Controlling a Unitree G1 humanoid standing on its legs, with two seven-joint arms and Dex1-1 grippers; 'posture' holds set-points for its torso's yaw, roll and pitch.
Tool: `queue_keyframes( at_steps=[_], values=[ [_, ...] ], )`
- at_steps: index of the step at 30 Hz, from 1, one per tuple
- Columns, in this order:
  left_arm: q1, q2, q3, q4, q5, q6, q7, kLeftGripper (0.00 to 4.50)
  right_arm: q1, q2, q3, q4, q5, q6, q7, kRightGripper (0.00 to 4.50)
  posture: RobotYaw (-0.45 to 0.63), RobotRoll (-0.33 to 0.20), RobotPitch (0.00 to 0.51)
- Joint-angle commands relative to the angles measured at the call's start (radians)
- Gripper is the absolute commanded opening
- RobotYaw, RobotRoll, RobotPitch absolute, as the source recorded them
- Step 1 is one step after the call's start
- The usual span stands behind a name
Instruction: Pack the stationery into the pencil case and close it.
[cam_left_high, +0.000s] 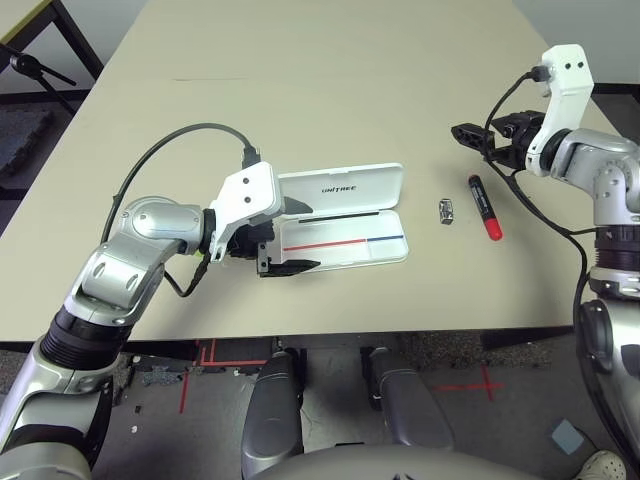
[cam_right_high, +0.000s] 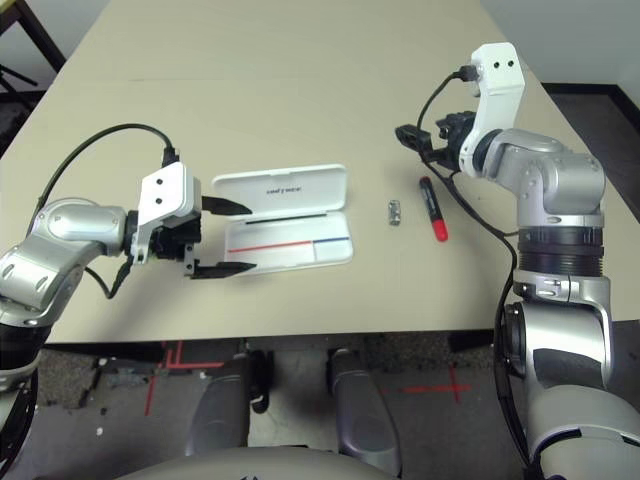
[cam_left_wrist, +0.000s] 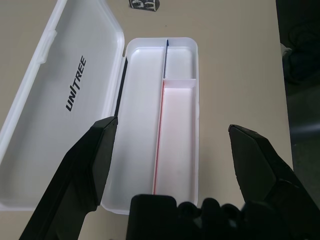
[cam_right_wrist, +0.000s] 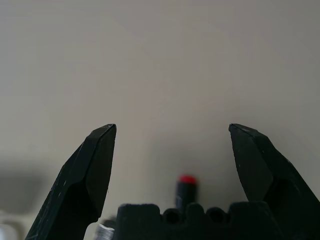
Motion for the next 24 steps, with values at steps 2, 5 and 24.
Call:
queue_keyframes(
  at_steps=[2,5,24],
  values=[
    [-0.010,-0.004,-0.021,-0.003,0.002,0.007,0.001,4.48,0.035,-0.024,0.000,0.006,-0.008,0.073,0.001,4.50,-0.12,0.000,0.184],
    [-0.013,-0.003,-0.025,-0.004,0.002,0.010,0.002,4.48,0.068,-0.023,0.014,0.015,-0.017,0.089,0.002,4.50,-0.12,0.000,0.183],
    [-0.020,0.010,-0.027,-0.016,0.006,0.028,0.000,4.50,0.139,-0.024,0.054,0.059,-0.059,0.044,0.024,3.14,-0.11,0.000,0.184]
  ],
)
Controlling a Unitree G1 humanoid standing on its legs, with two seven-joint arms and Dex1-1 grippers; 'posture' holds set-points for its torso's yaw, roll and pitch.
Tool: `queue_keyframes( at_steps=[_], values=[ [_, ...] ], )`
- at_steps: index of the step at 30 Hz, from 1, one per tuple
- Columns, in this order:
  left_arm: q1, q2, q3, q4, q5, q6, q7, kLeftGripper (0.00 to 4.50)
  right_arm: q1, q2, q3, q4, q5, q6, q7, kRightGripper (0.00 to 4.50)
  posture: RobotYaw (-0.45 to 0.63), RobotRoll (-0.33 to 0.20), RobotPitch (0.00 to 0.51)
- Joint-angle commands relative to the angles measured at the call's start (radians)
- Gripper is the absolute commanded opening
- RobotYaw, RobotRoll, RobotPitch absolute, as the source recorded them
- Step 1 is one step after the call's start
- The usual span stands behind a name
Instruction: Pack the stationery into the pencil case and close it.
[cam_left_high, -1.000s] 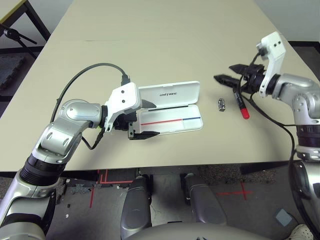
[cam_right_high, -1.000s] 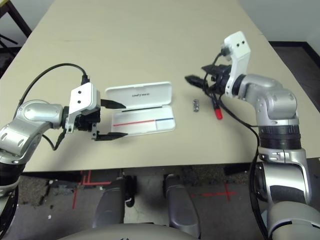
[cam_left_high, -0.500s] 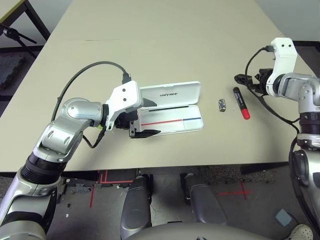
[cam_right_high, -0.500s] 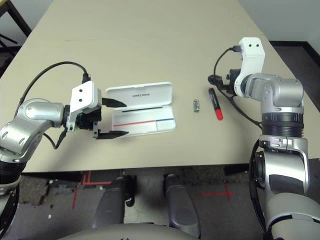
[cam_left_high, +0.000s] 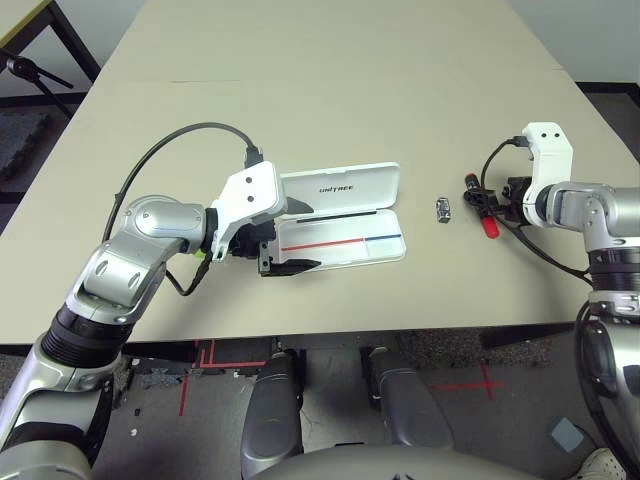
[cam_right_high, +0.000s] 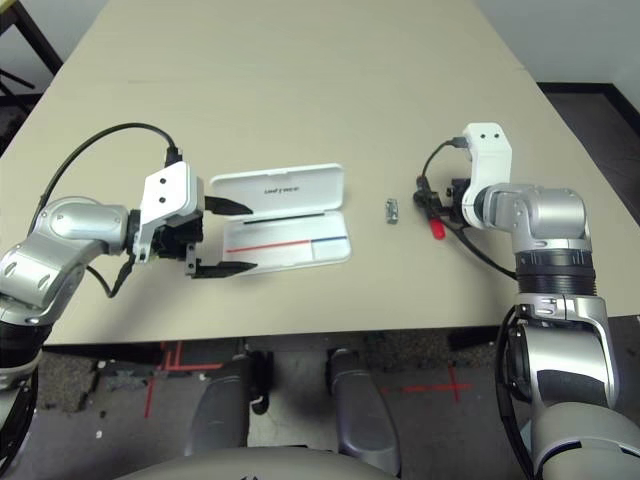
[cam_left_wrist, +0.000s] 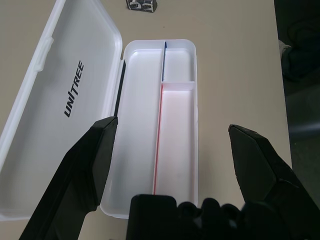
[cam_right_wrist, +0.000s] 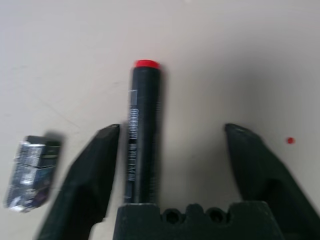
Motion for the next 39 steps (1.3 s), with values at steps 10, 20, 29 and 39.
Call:
queue_keyframes(
  at_steps=[10,20,29,39],
  values=[
    [0.014,0.060,0.005,0.017,0.013,-0.024,-0.026,4.50,-0.061,-0.138,0.184,-0.122,-0.077,-0.107,0.186,0.02,-0.11,0.000,0.186],
    [0.028,0.101,0.033,0.007,0.004,-0.027,-0.030,4.50,-0.093,-0.244,0.335,-0.300,-0.090,-0.310,0.523,0.02,-0.09,0.000,0.187],
    [0.053,0.114,0.049,-0.010,0.000,-0.021,-0.021,4.50,-0.081,-0.254,0.368,-0.415,-0.042,-0.399,0.742,0.02,-0.06,0.000,0.192],
    [0.073,0.104,0.047,-0.020,0.008,-0.018,-0.009,4.50,-0.165,-0.091,0.186,-0.115,-0.203,-0.168,0.220,2.03,-0.07,0.000,0.200]
  ],
)
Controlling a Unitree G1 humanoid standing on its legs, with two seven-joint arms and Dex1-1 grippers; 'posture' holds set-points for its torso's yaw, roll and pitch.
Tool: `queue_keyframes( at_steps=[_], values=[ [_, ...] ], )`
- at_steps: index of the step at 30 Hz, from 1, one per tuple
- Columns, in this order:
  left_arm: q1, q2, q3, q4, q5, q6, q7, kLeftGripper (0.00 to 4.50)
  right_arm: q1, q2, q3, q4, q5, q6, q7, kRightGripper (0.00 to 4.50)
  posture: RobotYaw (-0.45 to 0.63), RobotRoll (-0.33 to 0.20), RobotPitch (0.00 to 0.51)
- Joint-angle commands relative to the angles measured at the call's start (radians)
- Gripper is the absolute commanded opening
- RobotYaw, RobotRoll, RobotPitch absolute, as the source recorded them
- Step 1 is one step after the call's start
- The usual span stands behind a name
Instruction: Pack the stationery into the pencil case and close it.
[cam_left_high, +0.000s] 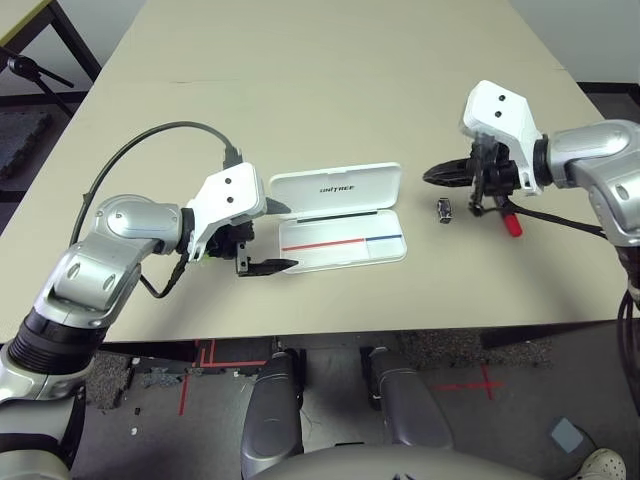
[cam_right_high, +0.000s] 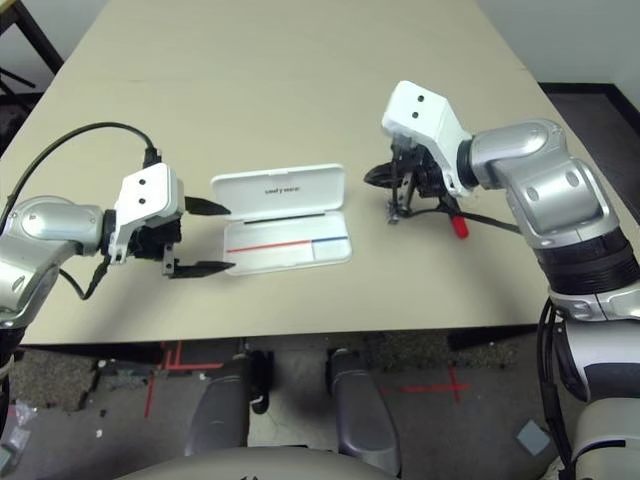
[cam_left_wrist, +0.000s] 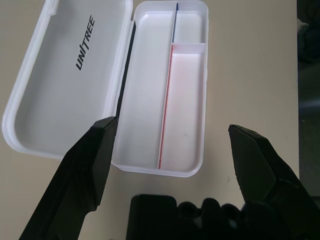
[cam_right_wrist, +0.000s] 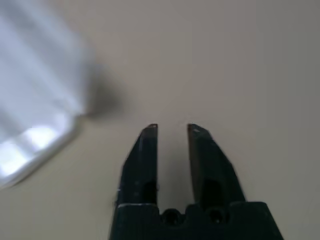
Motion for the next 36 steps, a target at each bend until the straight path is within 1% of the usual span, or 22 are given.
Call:
queue_keyframes(
  at_steps=[1,6,7,12,18,21,25,26,28,32,36],
  values=[
    [0.011,0.003,-0.004,-0.013,0.003,-0.001,0.005,4.50,-0.007,0.045,-0.119,0.081,-0.042,0.106,-0.208,2.50,-0.07,0.000,0.200],
    [0.000,-0.011,-0.021,0.005,0.009,-0.012,0.001,4.50,0.079,0.077,-0.216,0.018,-0.040,0.277,-0.343,4.37,-0.10,0.000,0.204],
    [-0.005,-0.014,-0.025,0.011,0.012,-0.016,-0.001,4.50,0.100,0.081,-0.228,-0.002,-0.038,0.304,-0.360,4.48,-0.10,0.000,0.204],
    [-0.030,-0.028,-0.044,0.039,0.019,-0.034,-0.015,4.50,0.190,0.098,-0.278,-0.071,-0.015,0.379,-0.400,4.48,-0.13,0.000,0.205],
    [-0.051,-0.038,-0.063,0.061,0.024,-0.050,-0.021,4.50,0.259,0.124,-0.280,-0.076,0.014,0.405,-0.399,4.48,-0.13,0.000,0.203],
    [-0.051,-0.039,-0.063,0.059,0.024,-0.050,-0.020,4.50,0.279,0.135,-0.279,-0.060,0.023,0.395,-0.400,4.48,-0.13,0.000,0.200],
    [-0.045,-0.037,-0.061,0.053,0.025,-0.048,-0.017,4.50,0.280,0.144,-0.272,-0.020,0.026,0.362,-0.400,4.48,-0.12,0.000,0.199],
    [-0.044,-0.037,-0.061,0.051,0.025,-0.047,-0.015,4.50,0.276,0.148,-0.277,-0.008,0.024,0.347,-0.407,4.32,-0.12,0.000,0.199],
    [-0.041,-0.036,-0.059,0.046,0.024,-0.044,-0.012,4.50,0.274,0.148,-0.277,0.006,0.026,0.319,-0.409,3.86,-0.11,0.000,0.198],
    [-0.034,-0.035,-0.057,0.037,0.023,-0.037,-0.008,4.50,0.269,0.133,-0.261,-0.001,0.037,0.268,-0.380,2.45,-0.10,0.000,0.198],
    [-0.033,-0.034,-0.056,0.037,0.025,-0.036,-0.008,4.50,0.255,0.094,-0.228,-0.009,0.042,0.169,-0.304,0.86,-0.10,0.000,0.197]
  ],
)
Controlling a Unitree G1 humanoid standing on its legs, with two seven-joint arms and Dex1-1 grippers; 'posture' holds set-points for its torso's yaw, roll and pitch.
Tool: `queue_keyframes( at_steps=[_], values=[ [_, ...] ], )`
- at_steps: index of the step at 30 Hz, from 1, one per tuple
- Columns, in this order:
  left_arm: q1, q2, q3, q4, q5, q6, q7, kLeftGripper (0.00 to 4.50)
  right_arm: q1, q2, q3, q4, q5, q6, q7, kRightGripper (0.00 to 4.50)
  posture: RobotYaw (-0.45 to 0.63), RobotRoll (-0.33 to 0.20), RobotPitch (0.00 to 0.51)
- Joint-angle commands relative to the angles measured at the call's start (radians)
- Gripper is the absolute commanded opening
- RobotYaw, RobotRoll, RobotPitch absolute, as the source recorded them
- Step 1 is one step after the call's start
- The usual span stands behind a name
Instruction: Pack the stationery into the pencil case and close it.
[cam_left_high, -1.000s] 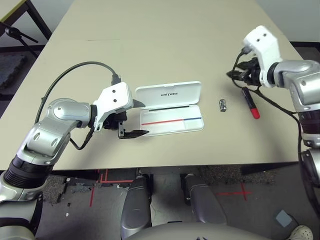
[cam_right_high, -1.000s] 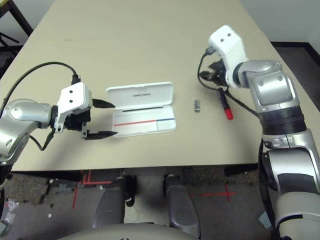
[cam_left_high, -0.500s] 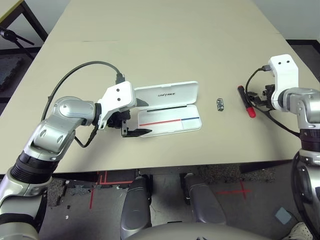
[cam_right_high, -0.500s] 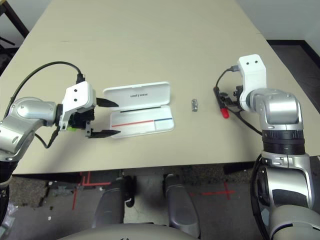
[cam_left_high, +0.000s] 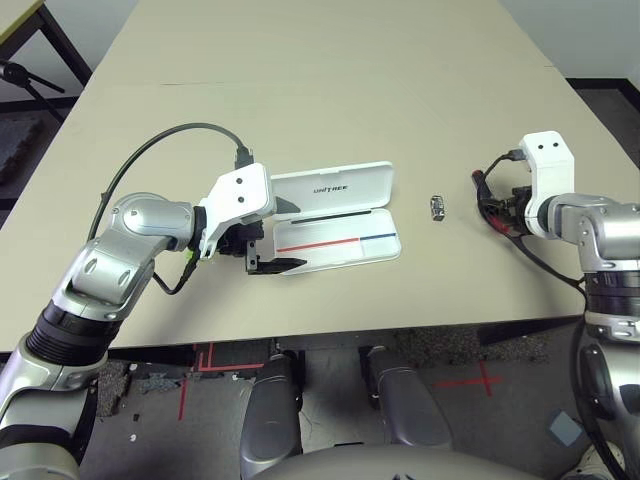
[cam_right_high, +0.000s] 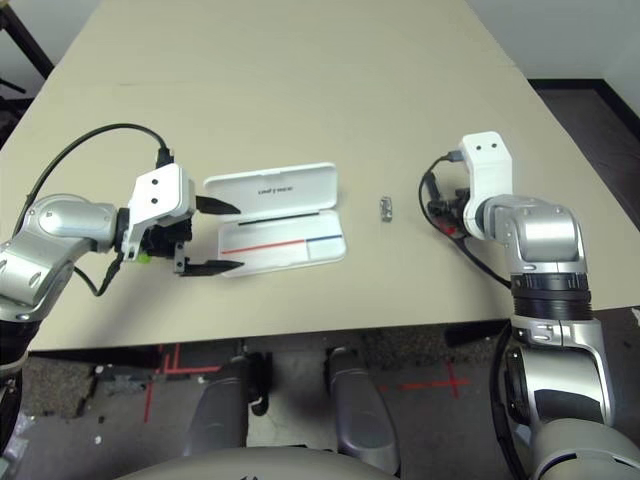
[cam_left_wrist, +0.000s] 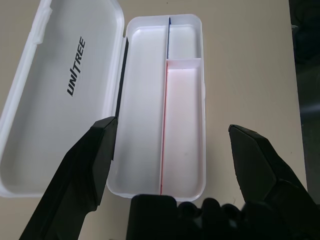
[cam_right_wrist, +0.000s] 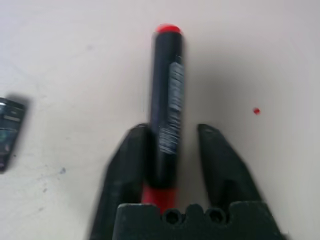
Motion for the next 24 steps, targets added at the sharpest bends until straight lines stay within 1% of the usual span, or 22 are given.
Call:
queue_keyframes(
  at_steps=[1,8,11,13,19,21,24],
  values=[
    [0.009,0.007,-0.008,-0.012,0.009,0.005,-0.001,4.50,-0.008,-0.050,0.037,-0.003,0.003,-0.087,0.071,0.52,-0.10,0.000,0.197],
    [0.009,0.008,-0.007,-0.010,0.011,0.004,-0.002,4.50,-0.088,-0.144,0.092,-0.018,0.009,-0.185,0.222,0.48,-0.10,0.000,0.194],
    [0.008,0.015,-0.001,-0.008,0.011,0.003,-0.005,4.50,-0.126,-0.212,0.145,-0.052,0.023,-0.242,0.367,0.48,-0.10,0.000,0.194],
    [0.008,0.020,0.002,-0.006,0.011,0.003,-0.005,4.50,-0.136,-0.238,0.165,-0.070,0.039,-0.273,0.442,0.48,-0.10,0.000,0.194],
    [0.018,0.051,0.018,0.005,0.022,-0.010,-0.004,4.50,-0.160,-0.317,0.226,-0.190,0.133,-0.311,0.724,0.48,-0.09,0.000,0.190],
    [0.024,0.059,0.024,0.003,0.022,-0.011,-0.006,4.50,-0.151,-0.325,0.248,-0.243,0.170,-0.322,0.805,0.48,-0.08,0.000,0.191],
    [0.030,0.065,0.030,-0.005,0.021,-0.006,-0.005,4.50,-0.146,-0.310,0.280,-0.287,0.190,-0.323,0.851,0.48,-0.07,0.000,0.195]
  ],
)
